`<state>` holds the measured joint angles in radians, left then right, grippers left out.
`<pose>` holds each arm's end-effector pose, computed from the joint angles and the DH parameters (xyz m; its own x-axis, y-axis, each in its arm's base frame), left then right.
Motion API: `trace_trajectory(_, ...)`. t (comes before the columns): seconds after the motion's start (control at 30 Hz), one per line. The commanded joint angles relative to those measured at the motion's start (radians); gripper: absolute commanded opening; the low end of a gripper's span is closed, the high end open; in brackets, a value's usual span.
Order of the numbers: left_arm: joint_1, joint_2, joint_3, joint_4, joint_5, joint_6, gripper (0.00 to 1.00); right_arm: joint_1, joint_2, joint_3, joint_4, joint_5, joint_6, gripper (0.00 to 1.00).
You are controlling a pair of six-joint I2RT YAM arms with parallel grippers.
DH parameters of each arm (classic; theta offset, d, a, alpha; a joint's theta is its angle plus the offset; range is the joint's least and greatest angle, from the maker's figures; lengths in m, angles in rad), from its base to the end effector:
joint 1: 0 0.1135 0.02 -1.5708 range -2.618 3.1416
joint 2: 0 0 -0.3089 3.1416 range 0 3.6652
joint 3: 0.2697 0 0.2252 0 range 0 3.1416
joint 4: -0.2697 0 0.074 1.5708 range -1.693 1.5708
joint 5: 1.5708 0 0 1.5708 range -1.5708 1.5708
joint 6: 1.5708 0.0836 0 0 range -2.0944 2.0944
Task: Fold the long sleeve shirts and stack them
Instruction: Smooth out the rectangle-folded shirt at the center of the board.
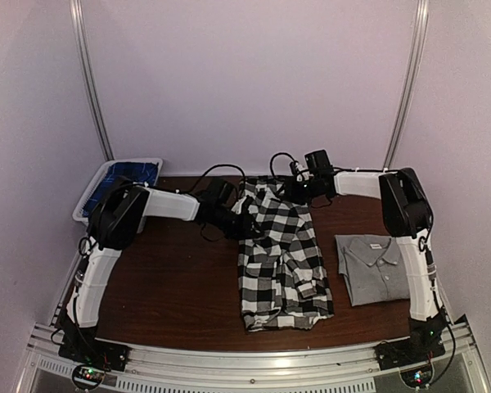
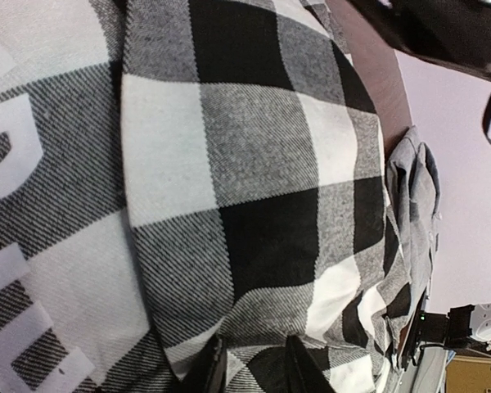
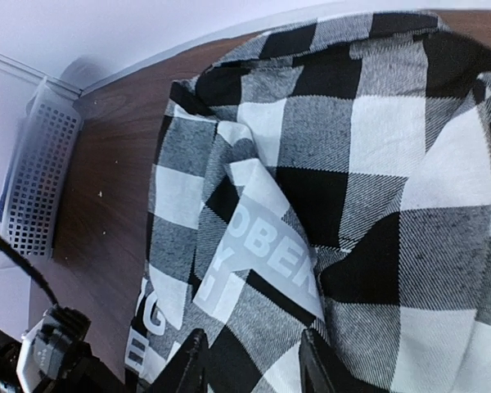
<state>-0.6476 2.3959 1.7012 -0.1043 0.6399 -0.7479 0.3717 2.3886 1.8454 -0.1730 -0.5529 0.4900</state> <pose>0.4089 -0.3719 0.1291 -0.9740 0.0527 -0.2203 0.2095 0.5789 -0.7880 0.5167 0.2485 0.1686 -0.8589 0.0951 -0.5033 -0.3105 0.6849 0.6592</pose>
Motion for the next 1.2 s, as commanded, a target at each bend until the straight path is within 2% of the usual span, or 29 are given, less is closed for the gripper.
trace_trajectory(0.0,0.029,-0.035,-0.041,-0.042,-0.037,0.034,0.26,0.013,-0.172,-0.061,-0.049,0.041,-0.054,0.4)
trace_trajectory(0.33,0.066,-0.042,-0.033,-0.052,-0.006,0.069,0.27,0.089,-0.301,-0.289,0.024,0.06,-0.055,0.42)
trace_trajectory(0.77,0.106,-0.191,-0.132,-0.037,-0.031,0.077,0.3,0.003,-0.155,-0.305,0.023,0.063,-0.043,0.39)
trace_trajectory(1.03,0.11,-0.191,-0.177,-0.04,-0.032,0.081,0.36,-0.006,-0.179,-0.314,-0.007,0.103,-0.075,0.39)
trace_trajectory(1.17,0.114,-0.141,-0.116,-0.046,-0.052,0.08,0.39,-0.005,-0.214,-0.313,-0.02,0.134,-0.085,0.4)
